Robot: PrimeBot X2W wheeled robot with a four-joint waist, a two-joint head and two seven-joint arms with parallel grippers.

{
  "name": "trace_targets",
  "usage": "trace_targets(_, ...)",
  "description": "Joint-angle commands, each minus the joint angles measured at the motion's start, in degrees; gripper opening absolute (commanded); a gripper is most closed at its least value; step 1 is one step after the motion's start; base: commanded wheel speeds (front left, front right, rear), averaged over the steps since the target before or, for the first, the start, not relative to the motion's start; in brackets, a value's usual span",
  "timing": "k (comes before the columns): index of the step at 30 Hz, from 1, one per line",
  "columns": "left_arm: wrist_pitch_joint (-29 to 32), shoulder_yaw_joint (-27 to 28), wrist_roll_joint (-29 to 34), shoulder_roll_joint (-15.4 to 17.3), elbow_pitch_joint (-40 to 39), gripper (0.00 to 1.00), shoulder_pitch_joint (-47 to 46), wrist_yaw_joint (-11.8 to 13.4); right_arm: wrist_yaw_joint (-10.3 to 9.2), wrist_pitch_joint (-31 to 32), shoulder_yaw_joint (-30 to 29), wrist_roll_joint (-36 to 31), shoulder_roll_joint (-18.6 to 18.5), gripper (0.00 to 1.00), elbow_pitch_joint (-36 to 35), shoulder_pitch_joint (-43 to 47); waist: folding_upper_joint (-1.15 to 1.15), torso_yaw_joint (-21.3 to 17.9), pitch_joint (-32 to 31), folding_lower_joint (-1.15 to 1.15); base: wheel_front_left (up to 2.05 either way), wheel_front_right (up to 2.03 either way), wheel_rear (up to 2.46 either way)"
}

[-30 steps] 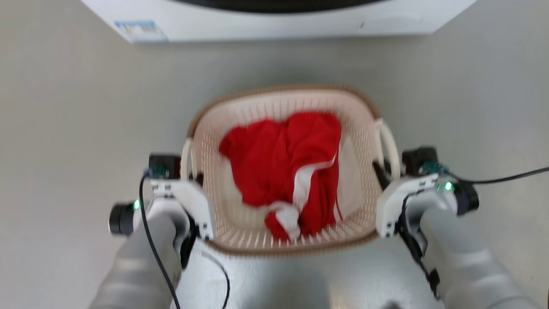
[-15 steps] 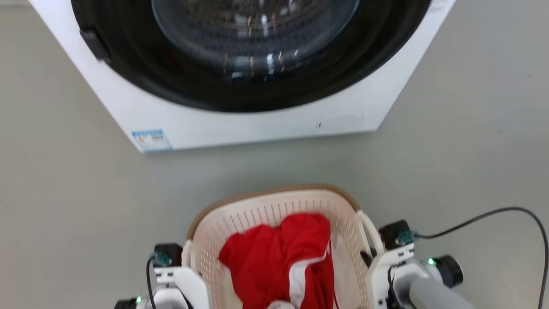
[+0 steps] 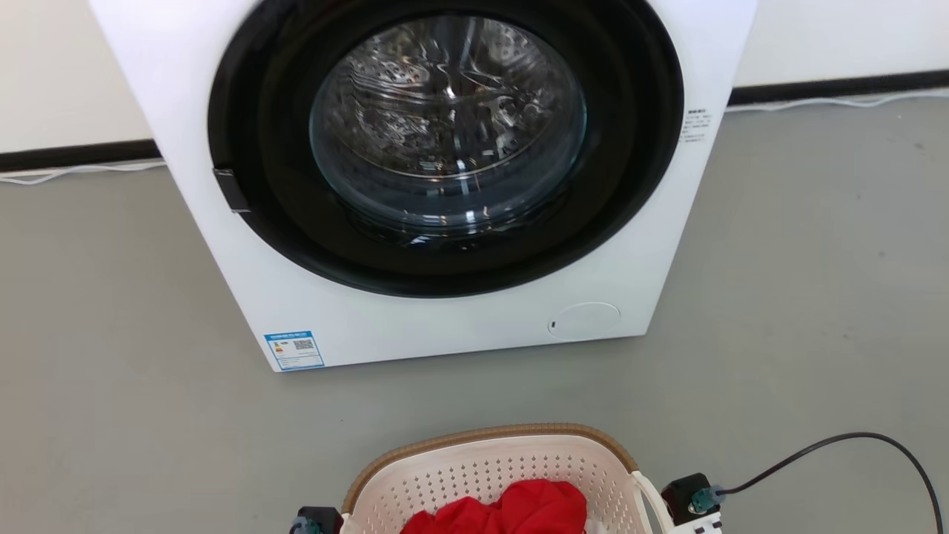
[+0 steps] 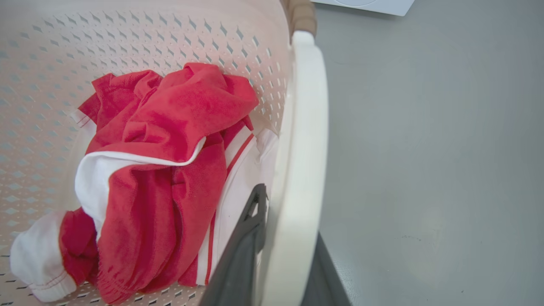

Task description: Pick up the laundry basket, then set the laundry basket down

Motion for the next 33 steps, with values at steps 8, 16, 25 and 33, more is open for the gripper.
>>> trace_targets(8, -2.09, -1.17, -1.88, -0.26, -1.39, 0.0, -0.76, 0.54, 1.44, 1.52, 4.33, 1.33, 1.81, 0.0, -3.21, 1.73, 0.0, 0.28, -1.8, 0.0, 0.0, 0.0, 0.0)
trace_targets(16, -2.82, -2.19, -3.49, -0.26, -0.92, 0.0, -1.15, 0.69, 1.44, 1.82, 5.51, 2.09, 1.81, 0.0, -3.59, 1.67, 0.0, 0.07, -1.94, 0.0, 0.0, 0.0, 0.0)
trace_targets(25, -3.51, -3.54, -5.4, -0.26, -0.48, 0.0, -1.29, 0.66, 1.44, 1.52, 6.16, 2.99, 1.81, 0.0, -3.24, 1.39, 0.0, -0.32, -1.85, 0.0, 0.0, 0.0, 0.0)
trace_targets(33, -3.76, -4.85, -6.88, -0.26, -0.38, 0.0, -1.68, 0.77, 1.44, 1.34, 6.59, 3.7, 1.81, 0.0, -3.0, 0.99, 0.0, -0.57, -1.93, 0.0, 0.0, 0.0, 0.0)
